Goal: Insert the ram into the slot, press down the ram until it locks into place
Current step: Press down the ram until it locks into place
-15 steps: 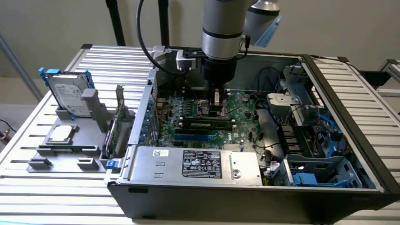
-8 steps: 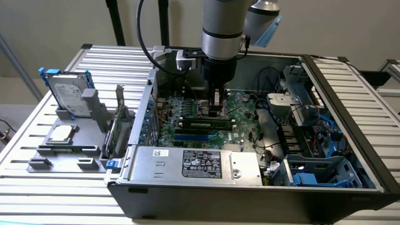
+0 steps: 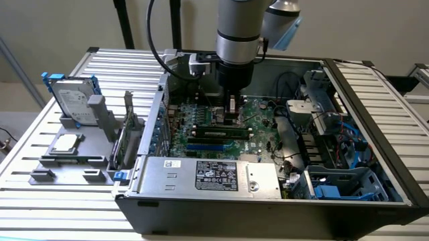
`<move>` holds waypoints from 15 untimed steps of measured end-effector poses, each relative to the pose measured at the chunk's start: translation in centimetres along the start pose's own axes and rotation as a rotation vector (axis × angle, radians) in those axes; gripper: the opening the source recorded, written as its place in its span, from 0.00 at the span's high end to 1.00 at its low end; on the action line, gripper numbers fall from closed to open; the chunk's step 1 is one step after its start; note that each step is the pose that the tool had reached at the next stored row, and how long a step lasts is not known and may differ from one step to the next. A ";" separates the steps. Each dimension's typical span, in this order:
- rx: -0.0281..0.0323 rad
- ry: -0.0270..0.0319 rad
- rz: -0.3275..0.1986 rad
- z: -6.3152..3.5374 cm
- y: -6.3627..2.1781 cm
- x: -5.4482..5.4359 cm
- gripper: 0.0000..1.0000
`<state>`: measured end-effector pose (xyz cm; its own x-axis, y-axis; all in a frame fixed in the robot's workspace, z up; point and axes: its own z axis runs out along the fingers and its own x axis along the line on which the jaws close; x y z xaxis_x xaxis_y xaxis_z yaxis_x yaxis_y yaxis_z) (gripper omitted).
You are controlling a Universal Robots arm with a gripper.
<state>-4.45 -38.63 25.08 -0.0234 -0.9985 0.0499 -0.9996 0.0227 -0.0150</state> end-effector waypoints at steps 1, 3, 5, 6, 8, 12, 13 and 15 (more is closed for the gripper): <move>-0.0105 -0.0022 0.000 0.01 0.00 0.0 0.90; -0.0383 -0.0031 -0.002 0.02 -0.05 0.0 0.90; -0.0540 -0.0033 -0.003 0.04 -0.19 0.0 0.90; -0.0553 -0.0031 -0.003 0.05 -0.25 0.0 0.90; -0.0554 -0.0074 -0.002 0.08 -0.26 0.0 0.90; -0.0584 -0.0472 -0.003 0.20 -0.41 0.2 0.90; -0.0602 -0.0511 -0.003 0.24 -0.49 0.4 0.90; -0.0636 -0.0530 -0.003 0.30 -0.60 0.7 0.90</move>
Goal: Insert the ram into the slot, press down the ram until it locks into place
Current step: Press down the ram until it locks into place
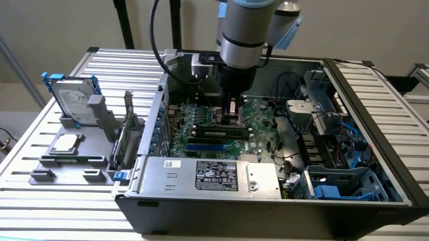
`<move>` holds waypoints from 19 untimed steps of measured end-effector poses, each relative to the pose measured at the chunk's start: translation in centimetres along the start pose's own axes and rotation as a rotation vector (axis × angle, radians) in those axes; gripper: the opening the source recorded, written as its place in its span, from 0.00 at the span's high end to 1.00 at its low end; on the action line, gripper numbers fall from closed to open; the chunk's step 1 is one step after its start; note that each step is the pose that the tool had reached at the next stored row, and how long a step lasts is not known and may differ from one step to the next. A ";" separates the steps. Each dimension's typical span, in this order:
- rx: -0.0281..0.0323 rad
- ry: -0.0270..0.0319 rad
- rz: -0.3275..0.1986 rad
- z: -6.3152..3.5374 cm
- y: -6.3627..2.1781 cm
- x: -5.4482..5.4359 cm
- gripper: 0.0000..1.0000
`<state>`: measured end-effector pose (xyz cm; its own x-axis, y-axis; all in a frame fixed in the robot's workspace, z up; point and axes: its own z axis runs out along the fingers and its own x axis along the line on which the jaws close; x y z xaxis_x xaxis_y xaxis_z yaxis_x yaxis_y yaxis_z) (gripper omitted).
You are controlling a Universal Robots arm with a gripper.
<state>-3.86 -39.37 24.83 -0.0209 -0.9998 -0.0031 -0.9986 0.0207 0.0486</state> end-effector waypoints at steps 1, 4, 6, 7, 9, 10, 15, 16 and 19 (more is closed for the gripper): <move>-0.0014 -0.0002 0.000 0.02 -0.03 0.1 0.90; -0.0037 -0.0030 0.000 0.18 -0.08 0.5 0.90; -0.0036 -0.0064 0.000 0.37 -0.09 0.6 0.90; -0.0037 -0.0085 0.000 0.46 -0.09 0.6 0.90; -0.0040 -0.0135 -0.001 0.62 -0.11 0.6 0.90; -0.0040 -0.0162 -0.001 0.70 -0.11 0.6 0.90; -0.0041 -0.0229 -0.001 0.95 -0.12 0.6 0.90; -0.0041 -0.0238 -0.001 1.00 -0.12 0.6 0.90; -0.0042 -0.0265 -0.001 1.15 -0.13 0.6 0.90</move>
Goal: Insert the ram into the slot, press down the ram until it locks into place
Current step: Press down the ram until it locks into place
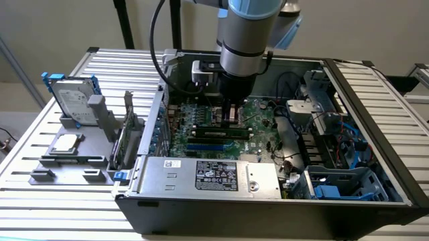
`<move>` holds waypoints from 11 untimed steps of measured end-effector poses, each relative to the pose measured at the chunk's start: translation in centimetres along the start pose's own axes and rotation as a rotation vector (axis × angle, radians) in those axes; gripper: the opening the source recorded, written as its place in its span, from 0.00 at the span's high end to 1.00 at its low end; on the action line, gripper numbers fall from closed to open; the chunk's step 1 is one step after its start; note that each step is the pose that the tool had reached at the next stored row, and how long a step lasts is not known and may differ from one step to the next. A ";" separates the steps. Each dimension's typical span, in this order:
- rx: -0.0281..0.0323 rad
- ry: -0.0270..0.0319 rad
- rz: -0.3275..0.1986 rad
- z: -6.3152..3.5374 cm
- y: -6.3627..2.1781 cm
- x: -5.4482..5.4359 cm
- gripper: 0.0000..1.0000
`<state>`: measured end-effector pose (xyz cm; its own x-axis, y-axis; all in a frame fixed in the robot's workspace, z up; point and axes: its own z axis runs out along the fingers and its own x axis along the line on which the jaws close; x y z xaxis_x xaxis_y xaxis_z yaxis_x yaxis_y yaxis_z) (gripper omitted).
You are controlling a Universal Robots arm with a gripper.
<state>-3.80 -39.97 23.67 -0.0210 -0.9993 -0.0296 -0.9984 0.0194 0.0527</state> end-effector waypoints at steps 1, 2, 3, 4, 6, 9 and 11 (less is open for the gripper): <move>0.0000 -0.0009 0.000 0.05 0.00 0.0 0.90; -0.0001 -0.0017 0.000 0.09 0.00 0.0 0.90; -0.0001 -0.0024 0.000 0.14 -0.01 0.0 0.90; 0.0000 -0.0031 0.000 0.17 -0.01 0.0 0.90; -0.0001 -0.0041 0.000 0.25 -0.01 0.0 0.90; -0.0002 -0.0050 0.000 0.34 -0.02 0.0 0.90; -0.0001 -0.0054 0.000 0.39 -0.03 0.0 0.90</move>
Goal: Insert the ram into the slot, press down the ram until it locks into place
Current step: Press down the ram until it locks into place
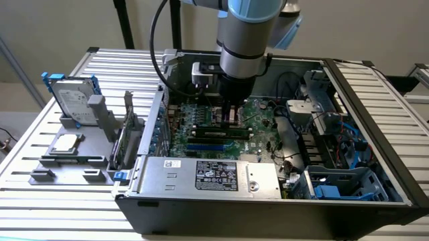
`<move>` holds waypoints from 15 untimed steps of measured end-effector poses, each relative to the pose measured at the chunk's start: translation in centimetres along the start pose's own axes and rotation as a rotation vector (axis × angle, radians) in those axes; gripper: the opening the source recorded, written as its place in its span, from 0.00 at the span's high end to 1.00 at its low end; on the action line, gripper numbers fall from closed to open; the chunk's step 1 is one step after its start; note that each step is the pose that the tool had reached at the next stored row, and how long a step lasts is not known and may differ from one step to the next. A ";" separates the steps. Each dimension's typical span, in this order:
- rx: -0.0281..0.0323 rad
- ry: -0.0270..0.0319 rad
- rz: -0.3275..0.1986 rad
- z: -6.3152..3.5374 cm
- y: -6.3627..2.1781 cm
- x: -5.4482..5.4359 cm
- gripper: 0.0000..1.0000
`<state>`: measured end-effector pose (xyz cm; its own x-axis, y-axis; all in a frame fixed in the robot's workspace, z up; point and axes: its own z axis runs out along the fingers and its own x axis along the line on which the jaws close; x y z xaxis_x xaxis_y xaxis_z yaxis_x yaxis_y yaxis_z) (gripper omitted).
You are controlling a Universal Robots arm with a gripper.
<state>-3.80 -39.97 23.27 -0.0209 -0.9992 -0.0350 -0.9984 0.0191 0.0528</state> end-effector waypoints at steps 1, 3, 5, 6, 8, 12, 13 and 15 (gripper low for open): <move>0.0000 -0.0001 0.000 0.02 0.00 0.0 0.90; 0.0000 -0.0005 0.000 0.07 -0.01 0.0 0.90; 0.0000 -0.0010 0.000 0.14 -0.01 0.0 0.90; 0.0000 -0.0011 0.000 0.17 -0.02 0.0 0.90; -0.0002 -0.0018 0.000 0.25 -0.02 0.0 0.90; -0.0004 -0.0043 0.000 0.53 -0.03 0.0 0.90; -0.0005 -0.0048 0.000 0.59 -0.03 0.0 0.90; -0.0004 -0.0055 0.000 0.66 -0.04 0.0 0.90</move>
<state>-3.79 -39.99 22.61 -0.0209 -0.9990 -0.0405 -0.9984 0.0188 0.0533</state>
